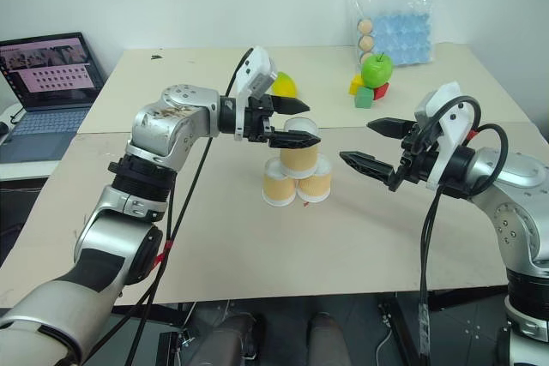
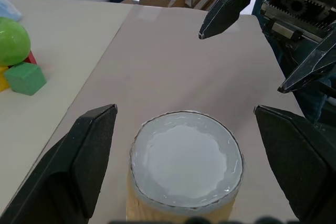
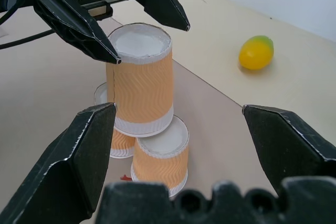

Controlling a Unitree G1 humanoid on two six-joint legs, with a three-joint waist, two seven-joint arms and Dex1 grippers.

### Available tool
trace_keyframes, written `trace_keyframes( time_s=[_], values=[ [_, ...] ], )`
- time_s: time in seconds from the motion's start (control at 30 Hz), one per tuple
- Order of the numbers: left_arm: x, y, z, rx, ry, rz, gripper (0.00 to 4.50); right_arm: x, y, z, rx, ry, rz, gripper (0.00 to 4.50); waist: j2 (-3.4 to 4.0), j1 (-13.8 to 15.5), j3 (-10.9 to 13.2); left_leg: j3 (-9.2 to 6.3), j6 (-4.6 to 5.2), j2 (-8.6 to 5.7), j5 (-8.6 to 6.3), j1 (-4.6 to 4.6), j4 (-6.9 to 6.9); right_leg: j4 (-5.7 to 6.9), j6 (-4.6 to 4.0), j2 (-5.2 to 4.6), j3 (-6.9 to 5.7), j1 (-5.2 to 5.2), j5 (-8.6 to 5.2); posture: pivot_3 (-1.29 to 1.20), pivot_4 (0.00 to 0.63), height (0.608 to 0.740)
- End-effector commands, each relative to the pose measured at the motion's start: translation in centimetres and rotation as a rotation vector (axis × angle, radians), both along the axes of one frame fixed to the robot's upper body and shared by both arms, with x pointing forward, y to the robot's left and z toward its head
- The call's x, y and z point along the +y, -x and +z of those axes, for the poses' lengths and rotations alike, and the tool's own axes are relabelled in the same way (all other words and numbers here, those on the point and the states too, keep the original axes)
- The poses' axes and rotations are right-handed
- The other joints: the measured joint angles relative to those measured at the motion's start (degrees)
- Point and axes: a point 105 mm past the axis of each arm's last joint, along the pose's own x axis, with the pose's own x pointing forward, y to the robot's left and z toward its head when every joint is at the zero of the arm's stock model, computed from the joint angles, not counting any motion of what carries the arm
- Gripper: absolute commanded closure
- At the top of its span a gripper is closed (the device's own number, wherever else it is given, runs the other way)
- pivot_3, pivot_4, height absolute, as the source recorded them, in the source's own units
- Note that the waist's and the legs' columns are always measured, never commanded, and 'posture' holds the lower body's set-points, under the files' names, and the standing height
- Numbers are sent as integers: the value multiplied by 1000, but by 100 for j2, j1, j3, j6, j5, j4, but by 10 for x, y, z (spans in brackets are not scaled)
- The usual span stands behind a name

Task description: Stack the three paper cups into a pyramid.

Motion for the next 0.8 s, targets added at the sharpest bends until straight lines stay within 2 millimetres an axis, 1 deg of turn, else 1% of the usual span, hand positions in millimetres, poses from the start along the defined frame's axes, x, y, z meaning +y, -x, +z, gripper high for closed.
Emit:
trace_keyframes(
  time_s=[0.03, 0.1, 0.23, 0.3, 0.33, 0.43, 0.47, 0.53, 0.57, 0.63, 0.7, 0.77, 0.8],
  values=[
    [-5, 11, 33, -81, 38, -42, 48, -2, 4, 15, -73, 4, -4, 0, 0, 3, 0, 0, 0, 0, 0, 0, 0, 0, 0, 0, 0, 0, 0, 0, 150, 740],
    [-5, 13, 45, -111, 51, -45, 48, -2, 3, 15, -72, 4, -4, 0, 0, 5, 0, 0, 0, 0, 0, 0, 0, 0, 0, 0, 0, 0, 0, 0, 150, 740],
    [4, 15, 87, -164, 123, -20, 48, -3, 3, 14, -65, 8, -3, 0, 0, -2, 0, 0, 0, 0, 0, -2, 2, -1, 1, 0, -1, -1, -1, 0, 150, 740],
    [19, 15, 110, -184, 164, 20, 48, -8, 5, 11, -53, 20, -9, 0, 0, -32, 0, 0, 0, 0, 0, -1, 1, -1, 3, 0, -1, -2, -2, 0, 150, 740],
    [26, 15, 116, -188, 173, 37, 48, -11, 6, 11, -50, 28, -16, 0, 0, -51, 0, 0, 0, 1, 0, -1, 0, 0, 3, 1, -1, -2, -2, 0, 150, 740],
    [52, 15, 123, -197, 169, 101, 48, -26, 11, 11, -33, 47, -38, 0, 1, -88, 0, 1, 0, 1, 0, 7, 0, 4, 8, 2, 1, 2, -5, 0, 150, 740],
    [62, 19, 124, -184, 179, 103, 48, -33, 12, 10, -24, 53, -50, 0, 1, -86, 0, 1, 0, 1, 0, 9, 0, 7, 9, 2, 1, 3, -5, 0, 150, 740],
    [82, 30, 121, -136, 202, 96, 48, -52, 15, 6, 2, 73, -87, 0, 2, -86, 0, 1, 0, 1, 0, 12, 1, 8, 9, 2, 2, 5, -5, 0, 150, 740],
    [94, 36, 110, -128, 181, 104, 48, -63, 17, 2, 25, 77, -106, 0, 3, -91, 0, 1, 0, 2, 0, 12, 1, 9, 8, 4, 2, 5, -5, 0, 150, 740],
    [112, 43, 86, -100, 129, 147, 48, -78, 20, -5, 70, 73, -129, 0, 4, -108, -2, 4, 0, 2, -1, 18, -3, 12, 6, 4, 9, 6, -4, 0, 150, 740],
    [119, 47, 71, -64, 109, 182, 48, -83, 23, -9, 99, 61, -127, 0, 3, -93, 0, 5, 0, 4, -1, 22, -4, 14, 3, 4, 14, 6, -3, 0, 150, 740],
    [129, 55, 41, -31, 48, 210, 48, -88, 28, -17, 126, 65, -120, 0, 2, -78, 0, 5, -4, 6, 2, 20, 0, 14, -3, 6, 13, 7, 2, 0, 150, 740],
    [131, 59, 32, -17, 31, 221, 48, -89, 29, -19, 134, 66, -118, 0, 2, -72, 0, 6, -5, 7, 2, 22, 1, 13, -3, 4, 15, 12, 1, 0, 150, 740]
  ],
)
